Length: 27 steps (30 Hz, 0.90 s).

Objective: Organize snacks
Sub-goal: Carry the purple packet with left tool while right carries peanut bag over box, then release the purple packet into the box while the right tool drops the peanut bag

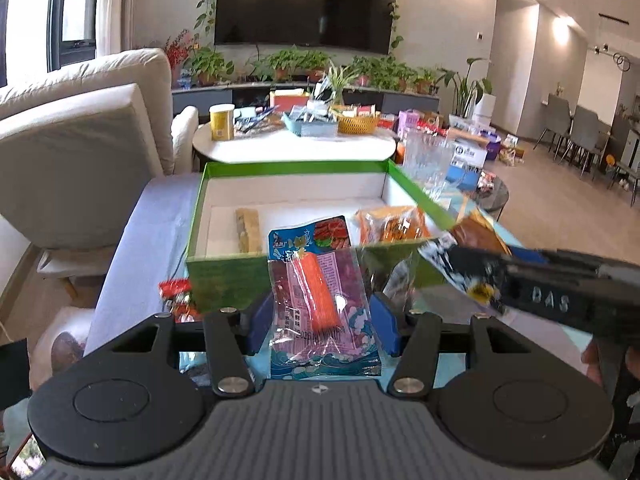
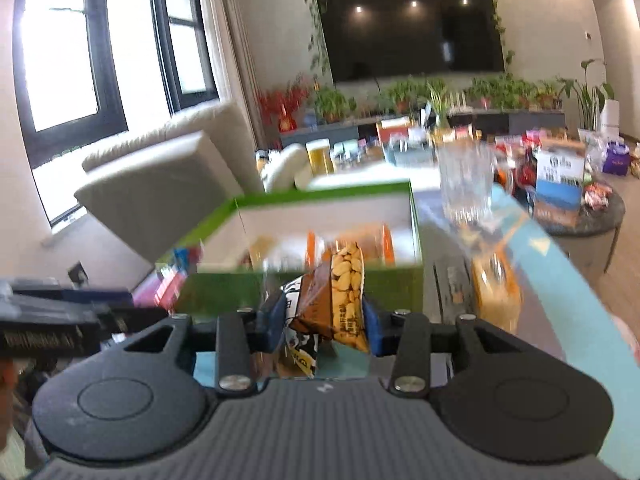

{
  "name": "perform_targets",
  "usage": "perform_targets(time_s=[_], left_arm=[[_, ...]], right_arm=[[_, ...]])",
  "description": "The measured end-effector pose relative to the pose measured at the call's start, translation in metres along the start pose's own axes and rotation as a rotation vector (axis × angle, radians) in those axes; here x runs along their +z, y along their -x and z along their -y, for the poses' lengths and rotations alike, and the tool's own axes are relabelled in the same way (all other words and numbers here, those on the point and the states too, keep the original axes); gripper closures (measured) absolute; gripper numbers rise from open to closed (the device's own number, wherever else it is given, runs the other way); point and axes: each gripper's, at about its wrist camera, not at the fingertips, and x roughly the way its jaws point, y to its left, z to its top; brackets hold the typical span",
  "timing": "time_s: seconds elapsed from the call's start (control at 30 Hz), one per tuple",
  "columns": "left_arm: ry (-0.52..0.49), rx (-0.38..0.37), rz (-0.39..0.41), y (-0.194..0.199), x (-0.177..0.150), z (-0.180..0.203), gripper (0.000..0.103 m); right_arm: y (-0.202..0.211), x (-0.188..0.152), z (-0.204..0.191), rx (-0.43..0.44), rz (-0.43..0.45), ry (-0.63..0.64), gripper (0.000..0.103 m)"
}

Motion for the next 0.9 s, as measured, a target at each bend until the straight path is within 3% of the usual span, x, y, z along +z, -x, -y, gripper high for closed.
perform_targets(time_s=[0.3,0.67,0.9], left_arm=[[0.035,0.021,0.057,-0.023,0.032,-0.007,0.053],[0.067,0.074,0.032,-0.079,0.06,-0.035,0.053],[0.06,0.086,-0.03,-0.113,0.058,-0.046,0.052]], right_arm=[[-0.027,0.036,0.008,0.013,0.092,-0.061,0.059],[-0.069,0.042,0.017,-0.013,0.052,-0.089,0.059],[-0.106,0.04,0.013,-0.029,0.005,-0.071,0.059]])
